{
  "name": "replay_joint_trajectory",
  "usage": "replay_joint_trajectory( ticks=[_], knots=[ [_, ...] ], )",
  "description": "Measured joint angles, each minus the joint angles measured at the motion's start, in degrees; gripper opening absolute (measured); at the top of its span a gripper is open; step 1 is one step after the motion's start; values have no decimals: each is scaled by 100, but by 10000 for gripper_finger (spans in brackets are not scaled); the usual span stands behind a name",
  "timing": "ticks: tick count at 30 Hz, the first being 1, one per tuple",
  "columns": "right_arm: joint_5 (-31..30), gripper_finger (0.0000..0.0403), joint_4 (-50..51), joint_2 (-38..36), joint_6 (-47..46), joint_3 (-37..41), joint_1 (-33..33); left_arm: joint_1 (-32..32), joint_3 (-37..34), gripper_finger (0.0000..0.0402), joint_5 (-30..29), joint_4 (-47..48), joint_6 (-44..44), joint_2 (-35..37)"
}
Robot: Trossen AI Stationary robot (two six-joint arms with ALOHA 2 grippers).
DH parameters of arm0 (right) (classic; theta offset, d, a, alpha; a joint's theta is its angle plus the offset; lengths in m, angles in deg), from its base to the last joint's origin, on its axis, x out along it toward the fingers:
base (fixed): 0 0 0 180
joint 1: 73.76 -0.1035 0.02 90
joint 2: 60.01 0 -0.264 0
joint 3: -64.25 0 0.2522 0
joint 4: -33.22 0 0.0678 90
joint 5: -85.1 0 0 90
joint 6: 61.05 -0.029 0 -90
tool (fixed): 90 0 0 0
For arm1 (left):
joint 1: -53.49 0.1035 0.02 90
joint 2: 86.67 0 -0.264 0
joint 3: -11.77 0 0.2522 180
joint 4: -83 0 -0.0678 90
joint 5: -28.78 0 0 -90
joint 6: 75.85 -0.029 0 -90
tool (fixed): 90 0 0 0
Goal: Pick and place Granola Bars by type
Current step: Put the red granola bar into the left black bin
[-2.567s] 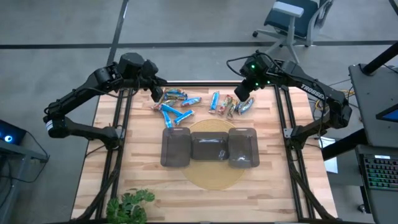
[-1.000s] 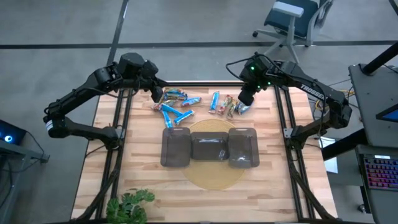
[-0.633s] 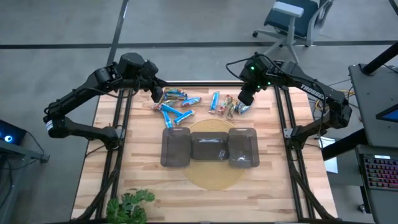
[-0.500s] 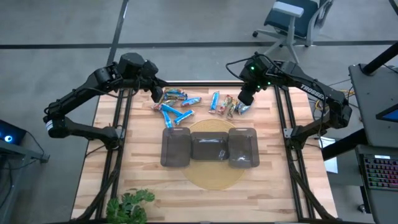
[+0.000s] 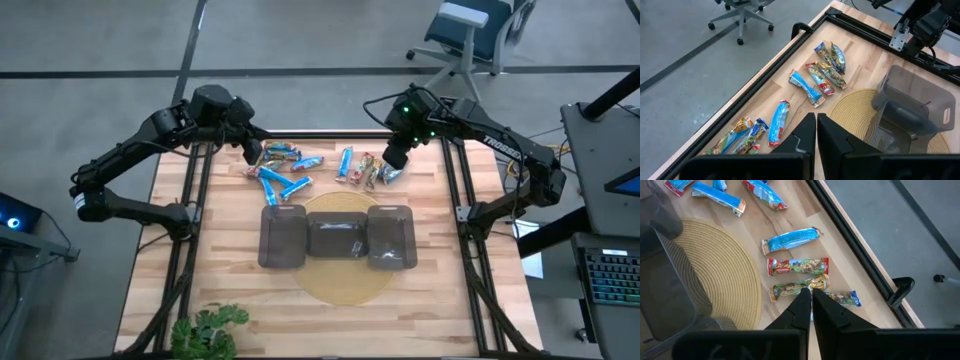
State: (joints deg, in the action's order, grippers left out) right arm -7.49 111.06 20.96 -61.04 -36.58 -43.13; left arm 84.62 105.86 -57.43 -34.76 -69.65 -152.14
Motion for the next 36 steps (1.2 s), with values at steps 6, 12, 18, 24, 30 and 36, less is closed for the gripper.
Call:
replay_joint_trajectory(
  ticks=[6, 12, 18, 24, 30, 36],
  knots=[
    [0, 8, -13, 0, -242, 0, 0, -2, 0, 0, 0, -1, 89, 0],
    [2, 9, -14, 0, -255, 6, 1, -2, -2, 0, 1, -1, 197, -33],
    [6, 8, -7, 0, -296, 170, 0, -2, -2, 0, 1, -1, 197, -31],
    [4, 9, -7, 0, -589, 507, 2, -2, -33, 0, 2, -11, 197, -31],
    [4, 8, -10, 0, -605, 765, 2, -7, -319, 0, 2, -20, 197, -31],
    [4, 8, -9, 0, -605, 865, 2, -4, -754, 0, 2, -74, 201, -33]
  ],
)
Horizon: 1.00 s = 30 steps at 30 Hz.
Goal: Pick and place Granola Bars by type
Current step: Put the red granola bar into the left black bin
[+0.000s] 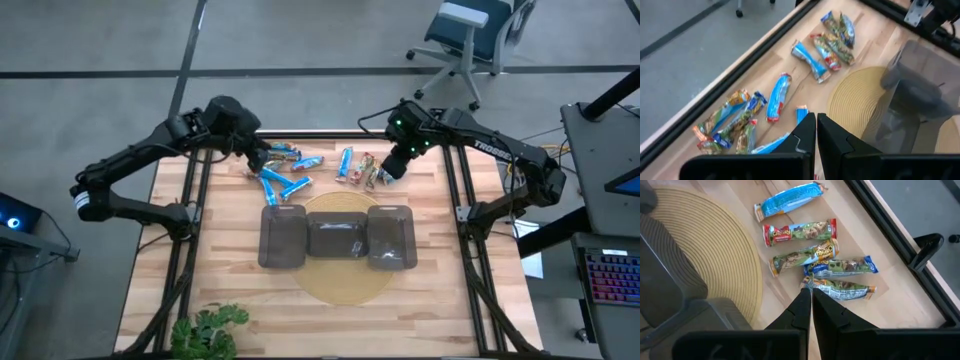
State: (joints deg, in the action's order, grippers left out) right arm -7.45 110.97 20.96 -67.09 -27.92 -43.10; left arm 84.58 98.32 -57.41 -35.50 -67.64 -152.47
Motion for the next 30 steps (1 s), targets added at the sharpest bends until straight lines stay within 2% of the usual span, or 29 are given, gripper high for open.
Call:
replay_joint_trajectory(
  ticks=[14, 30],
  knots=[
    [-2, 8, -33, 0, -343, 22, 0, 0, -641, 0, 0, -193, 101, 0],
    [-2, 9, -161, 0, -345, 22, 0, 4, -658, 0, 0, -331, 208, -2]
  ],
)
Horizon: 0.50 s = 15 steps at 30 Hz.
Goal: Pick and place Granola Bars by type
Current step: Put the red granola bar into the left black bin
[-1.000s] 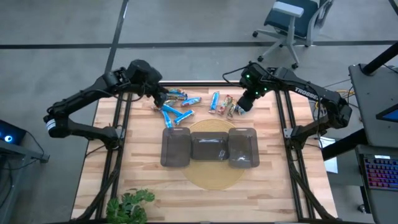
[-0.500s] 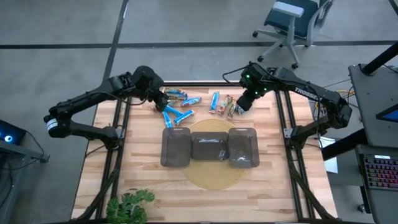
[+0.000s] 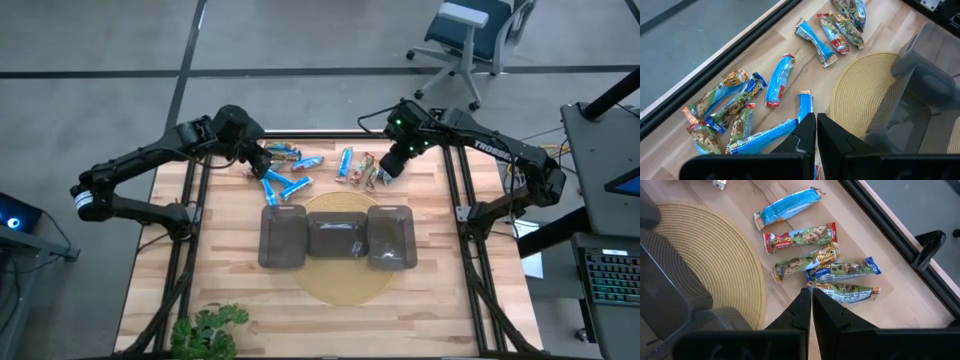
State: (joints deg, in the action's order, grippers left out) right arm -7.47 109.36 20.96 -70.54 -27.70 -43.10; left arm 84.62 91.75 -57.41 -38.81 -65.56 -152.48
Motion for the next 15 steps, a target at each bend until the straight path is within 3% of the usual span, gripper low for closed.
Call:
replay_joint_trajectory(
  ticks=[10, 15],
  knots=[
    [-52, 9, -37, 0, -461, 0, 0, -2, 0, 0, 0, 2, 9, -1],
    [-231, 8, -86, 0, -1354, 118, 0, -2, 2, 0, 0, 4, 9, -2]
  ],
)
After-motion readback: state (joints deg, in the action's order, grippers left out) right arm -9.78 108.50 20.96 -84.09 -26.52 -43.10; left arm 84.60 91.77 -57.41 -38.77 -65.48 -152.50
